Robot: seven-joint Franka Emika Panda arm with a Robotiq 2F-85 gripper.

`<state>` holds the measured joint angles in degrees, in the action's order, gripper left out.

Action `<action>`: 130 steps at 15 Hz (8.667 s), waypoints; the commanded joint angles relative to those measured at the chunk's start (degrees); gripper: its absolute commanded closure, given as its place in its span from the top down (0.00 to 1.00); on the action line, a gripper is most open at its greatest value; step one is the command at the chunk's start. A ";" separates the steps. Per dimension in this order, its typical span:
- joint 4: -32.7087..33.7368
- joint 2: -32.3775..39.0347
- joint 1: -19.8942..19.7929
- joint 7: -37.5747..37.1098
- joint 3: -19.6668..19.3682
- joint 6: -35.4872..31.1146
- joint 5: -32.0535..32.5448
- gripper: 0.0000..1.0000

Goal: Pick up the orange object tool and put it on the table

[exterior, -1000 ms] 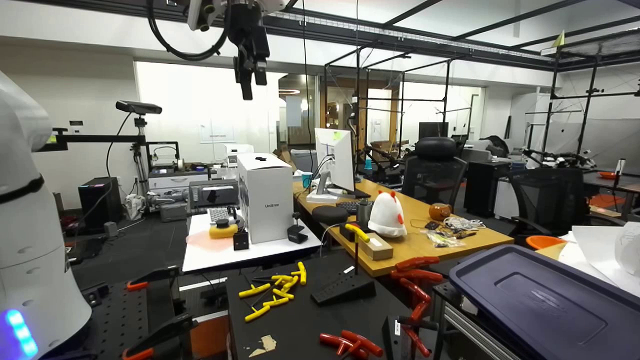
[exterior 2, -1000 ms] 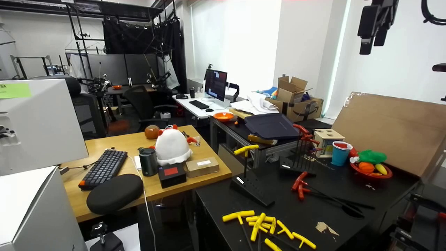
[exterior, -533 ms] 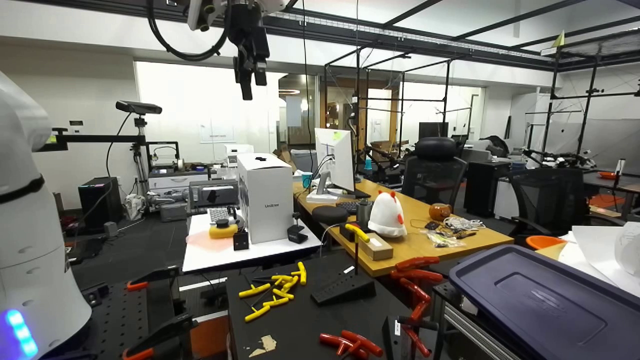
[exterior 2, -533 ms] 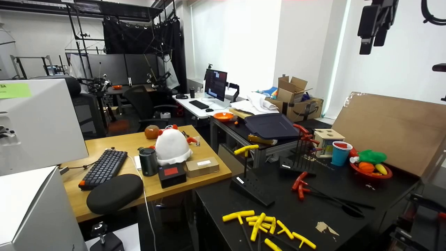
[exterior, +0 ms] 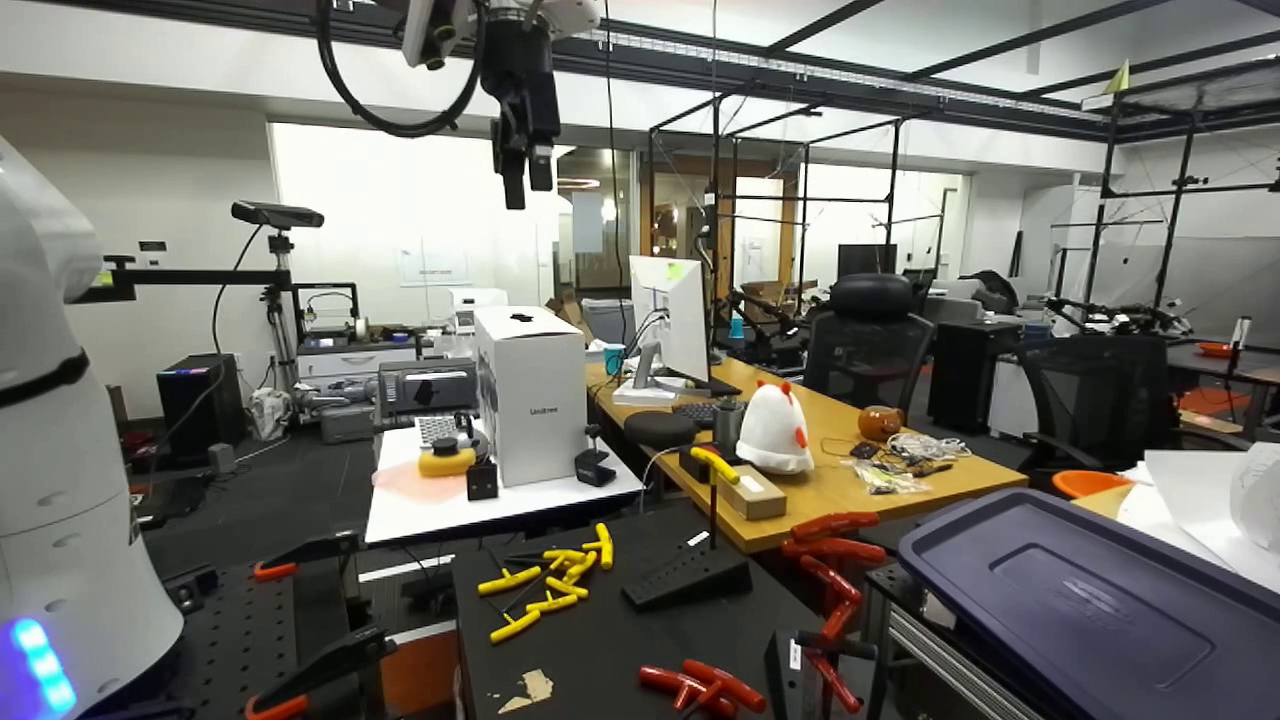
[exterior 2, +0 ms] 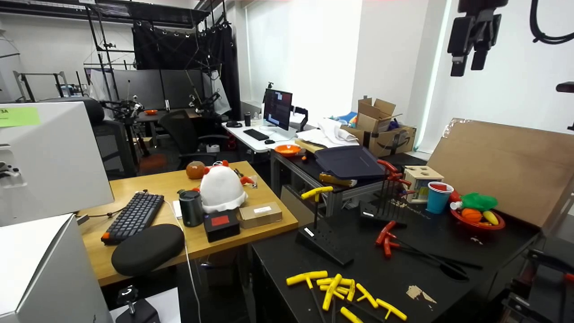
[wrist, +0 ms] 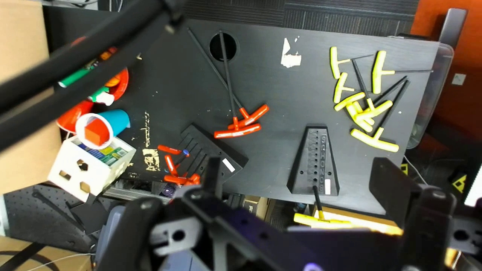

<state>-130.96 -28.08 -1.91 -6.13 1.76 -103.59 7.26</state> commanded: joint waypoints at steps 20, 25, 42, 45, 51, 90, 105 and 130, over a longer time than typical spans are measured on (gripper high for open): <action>30.34 40.01 -3.25 -1.17 -6.72 -7.57 -8.38 1.00; 37.60 46.59 -4.61 -1.17 -7.40 -6.91 -9.53 1.00; 54.47 61.94 -10.25 -1.77 -8.34 -2.20 -14.40 1.00; 56.57 64.11 -11.00 -2.07 -8.43 -1.40 -14.24 1.00; 60.60 68.04 -12.39 -2.12 -8.38 0.53 -14.39 1.00; 72.46 85.75 -17.08 13.68 -6.12 5.75 -14.04 1.00; 61.53 82.43 -16.96 13.66 -6.44 -11.66 -13.78 1.00; 58.59 79.49 -16.88 12.83 -6.16 -12.19 -14.37 0.02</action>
<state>-67.67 55.64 -19.23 7.62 -4.34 -114.56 -6.71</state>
